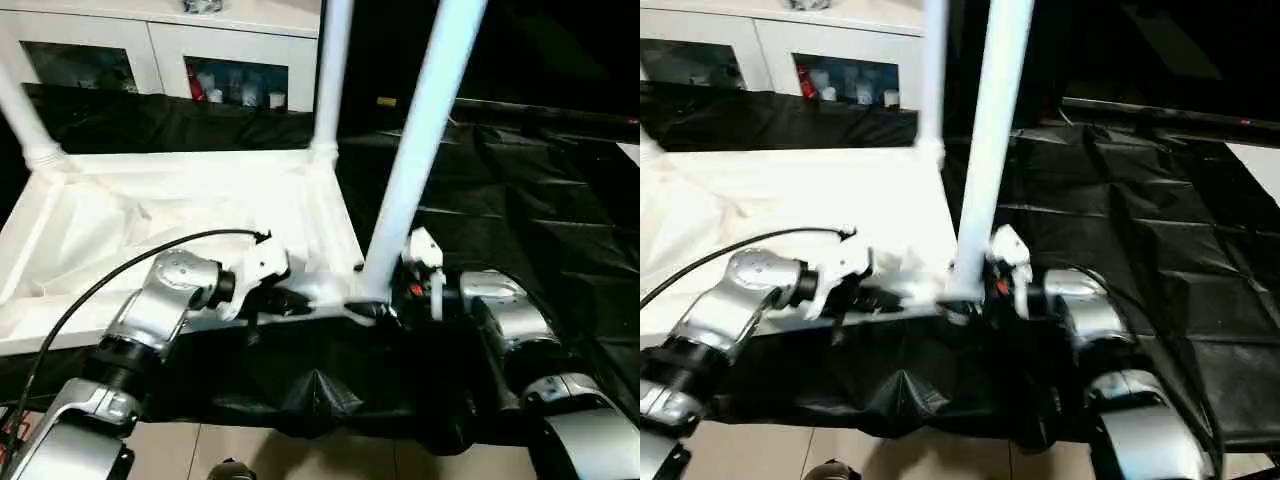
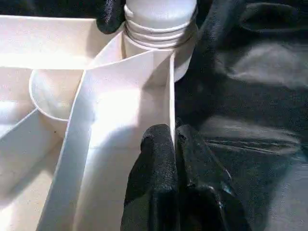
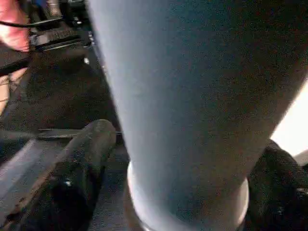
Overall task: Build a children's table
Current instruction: Rotate leg to tighten
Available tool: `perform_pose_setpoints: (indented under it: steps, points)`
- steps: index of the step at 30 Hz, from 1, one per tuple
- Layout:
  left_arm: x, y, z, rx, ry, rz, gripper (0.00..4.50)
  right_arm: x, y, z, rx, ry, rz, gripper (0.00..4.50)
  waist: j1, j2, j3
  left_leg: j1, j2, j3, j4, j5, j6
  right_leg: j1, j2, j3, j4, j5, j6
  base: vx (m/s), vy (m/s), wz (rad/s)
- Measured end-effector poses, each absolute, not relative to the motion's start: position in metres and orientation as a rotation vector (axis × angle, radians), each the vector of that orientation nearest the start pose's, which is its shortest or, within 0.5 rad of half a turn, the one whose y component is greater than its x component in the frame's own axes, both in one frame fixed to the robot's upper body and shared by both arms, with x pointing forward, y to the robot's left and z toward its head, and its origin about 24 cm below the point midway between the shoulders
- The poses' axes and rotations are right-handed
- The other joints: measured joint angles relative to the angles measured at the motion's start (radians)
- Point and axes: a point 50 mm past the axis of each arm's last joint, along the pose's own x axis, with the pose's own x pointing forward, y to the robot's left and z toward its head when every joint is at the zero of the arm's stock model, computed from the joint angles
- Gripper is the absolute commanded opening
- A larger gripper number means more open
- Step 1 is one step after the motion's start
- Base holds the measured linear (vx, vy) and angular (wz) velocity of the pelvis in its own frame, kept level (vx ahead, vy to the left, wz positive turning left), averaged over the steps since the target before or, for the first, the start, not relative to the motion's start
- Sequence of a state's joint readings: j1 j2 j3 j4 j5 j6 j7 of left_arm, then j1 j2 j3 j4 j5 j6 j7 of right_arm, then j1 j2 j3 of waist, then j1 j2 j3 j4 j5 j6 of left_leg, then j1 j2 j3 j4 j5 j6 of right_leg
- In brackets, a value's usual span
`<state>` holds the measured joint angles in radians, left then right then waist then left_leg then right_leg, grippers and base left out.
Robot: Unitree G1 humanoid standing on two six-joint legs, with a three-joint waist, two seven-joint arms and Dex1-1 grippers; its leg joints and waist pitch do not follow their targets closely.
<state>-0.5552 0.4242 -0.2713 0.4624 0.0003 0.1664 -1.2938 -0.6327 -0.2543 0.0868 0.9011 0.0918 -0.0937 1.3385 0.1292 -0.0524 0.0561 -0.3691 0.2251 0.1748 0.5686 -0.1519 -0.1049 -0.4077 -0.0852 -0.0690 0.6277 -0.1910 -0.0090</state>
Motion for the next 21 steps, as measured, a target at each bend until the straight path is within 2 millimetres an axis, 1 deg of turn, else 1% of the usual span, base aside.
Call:
perform_pose_setpoints:
  steps: [1, 2, 3, 6, 7, 8, 10, 13, 16, 17, 19, 21]
  points:
    - [0.308, 0.144, 0.064, 0.401, 0.46, -1.397, 0.0, 0.317, -0.135, 0.036, -0.064, 0.313, 1.378, 3.47, 0.001, 0.0, 0.0, 0.0, 0.0, 0.0, 0.0, 0.0, 0.0, 0.0, 0.0, 0.0, 0.0, 0.0, 0.0, 0.0, 0.0, 0.0]
    - [0.307, 0.144, 0.064, 0.4, 0.462, -1.402, 0.0, 0.316, -0.135, 0.036, -0.06, 0.315, 1.387, 3.47, 0.002, 0.0, 0.0, 0.0, 0.0, 0.0, 0.0, 0.0, 0.0, 0.0, 0.0, 0.0, 0.0, 0.0, 0.0, 0.0, 0.0, 0.0]
    - [0.307, 0.145, 0.064, 0.401, 0.465, -1.409, 0.0, 0.316, -0.135, 0.036, -0.054, 0.32, 1.394, 3.27, 0.003, 0.0, 0.0, 0.0, 0.0, 0.0, 0.0, 0.0, 0.0, 0.0, 0.0, 0.0, 0.0, 0.0, 0.0, 0.0, 0.0, 0.0]
    - [0.306, 0.146, 0.065, 0.401, 0.47, -1.427, 0.0, 0.315, -0.135, 0.037, -0.043, 0.323, 1.41, 3.17, 0.008, 0.0, 0.0, 0.0, 0.0, 0.0, 0.0, 0.0, 0.0, 0.0, 0.0, 0.0, 0.0, 0.0, 0.0, 0.0, 0.0, 0.0]
    - [0.305, 0.146, 0.065, 0.4, 0.472, -1.431, 0.0, 0.315, -0.134, 0.037, -0.036, 0.328, 1.414, 3.01, 0.01, 0.0, 0.0, 0.0, 0.0, 0.0, 0.0, 0.0, 0.0, 0.0, 0.0, 0.0, 0.0, 0.0, 0.0, 0.0, 0.0, 0.0]
    - [0.304, 0.147, 0.065, 0.401, 0.473, -1.435, 0.0, 0.314, -0.134, 0.037, -0.032, 0.33, 1.423, 3.01, 0.01, 0.0, 0.0, 0.0, 0.0, 0.0, 0.0, 0.0, 0.0, 0.0, 0.0, 0.0, 0.0, 0.0, 0.0, 0.0, 0.0, 0.0]
    - [0.303, 0.148, 0.065, 0.403, 0.472, -1.437, 0.0, 0.313, -0.133, 0.037, -0.026, 0.332, 1.432, 2.79, 0.012, 0.0, 0.0, 0.0, 0.0, 0.0, 0.0, 0.0, 0.0, 0.0, 0.0, 0.0, 0.0, 0.0, 0.0, 0.0, 0.0, 0.0]
    - [0.304, 0.148, 0.065, 0.404, 0.469, -1.427, 0.0, 0.313, -0.133, 0.036, -0.018, 0.336, 1.42, 2.71, 0.012, 0.0, 0.0, 0.0, 0.0, 0.0, 0.0, 0.0, 0.0, 0.0, 0.0, 0.0, 0.0, 0.0, 0.0, 0.0, 0.0, 0.0]
    - [0.306, 0.145, 0.063, 0.407, 0.46, -1.388, 0.0, 0.316, -0.133, 0.034, -0.005, 0.334, 1.354, 2.67, 0.011, -0.001, 0.0, 0.001, 0.0, 0.0, 0.0, 0.0, 0.0, 0.0, 0.0, 0.0, 0.001, 0.0, 0.0, 0.0, 0.0, 0.0]
    - [0.307, 0.144, 0.061, 0.401, 0.459, -1.359, 0.0, 0.318, -0.132, 0.032, 0.004, 0.337, 1.301, 2.67, 0.011, -0.001, 0.0, 0.002, 0.0, 0.0, 0.0, 0.0, 0.0, 0.001, 0.0, 0.0, 0.001, 0.0, 0.0, 0.0, 0.0, 0.0]
    - [0.314, 0.143, 0.06, 0.4, 0.45, -1.271, 0.0, 0.327, -0.125, 0.028, 0.032, 0.32, 1.136, 2.66, -0.001, -0.003, -0.001, 0.004, 0.0, -0.001, 0.0, 0.0, 0.0, 0.001, 0.0, 0.0, 0.002, 0.0, 0.0, 0.0, 0.0, 0.0]
    - [0.32, 0.137, 0.058, 0.395, 0.439, -1.193, 0.0, 0.337, -0.117, 0.027, 0.052, 0.304, 0.966, 2.66, -0.02, -0.003, -0.001, 0.004, 0.0, -0.001, 0.0, 0.0, -0.001, 0.0, 0.0, 0.001, 0.002, -0.001, 0.001, 0.0, 0.0, 0.0]
